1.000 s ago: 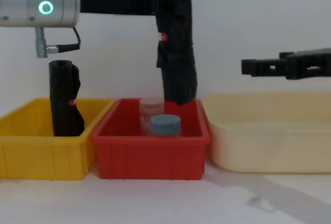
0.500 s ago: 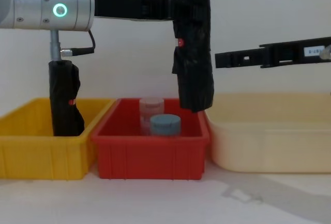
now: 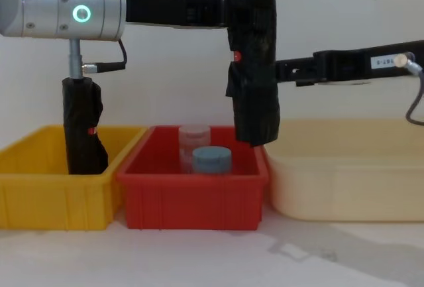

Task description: Pick up the garbage bag with the one hand and transfer it to the other hand.

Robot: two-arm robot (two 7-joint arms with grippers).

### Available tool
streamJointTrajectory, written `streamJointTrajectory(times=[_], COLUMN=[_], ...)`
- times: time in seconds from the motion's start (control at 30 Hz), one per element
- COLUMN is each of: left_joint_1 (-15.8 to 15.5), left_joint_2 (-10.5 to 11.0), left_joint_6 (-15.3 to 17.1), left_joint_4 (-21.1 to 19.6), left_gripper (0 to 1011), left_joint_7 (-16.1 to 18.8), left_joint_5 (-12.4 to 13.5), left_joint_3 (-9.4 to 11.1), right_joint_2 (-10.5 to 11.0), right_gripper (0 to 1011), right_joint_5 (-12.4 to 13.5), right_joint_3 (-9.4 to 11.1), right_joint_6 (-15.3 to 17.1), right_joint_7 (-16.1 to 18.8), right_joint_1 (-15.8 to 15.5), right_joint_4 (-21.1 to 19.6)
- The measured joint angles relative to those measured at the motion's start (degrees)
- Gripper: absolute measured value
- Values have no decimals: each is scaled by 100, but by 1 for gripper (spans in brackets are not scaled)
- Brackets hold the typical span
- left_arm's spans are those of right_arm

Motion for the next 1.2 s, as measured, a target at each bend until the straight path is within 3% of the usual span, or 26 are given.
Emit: streamJointTrajectory(times=[0.33, 0.53, 0.77, 1.2], left_joint_1=[-16, -19, -23, -26], left_joint_2=[-4, -1, -1, -14], left_joint_6=[7, 10, 10, 10], left_joint_4=[14, 19, 24, 24], left_gripper=[363, 363, 363, 363], left_joint_7=[-23, -27, -31, -40], left_joint_5=[-8, -10, -11, -15], left_joint_3=[19, 23, 26, 33], right_joint_2=[-169, -263, -348, -402], right_gripper=[1001, 1001, 1001, 1001], right_joint_5=[429, 516, 523, 285], right_joint_3=[51, 45, -37, -314], right_joint_6=[299, 330, 236, -143], right_joint_7=[109, 100, 53, -11], right_joint_1=[37, 69, 117, 227], right_joint_4=[-22, 32, 177, 507])
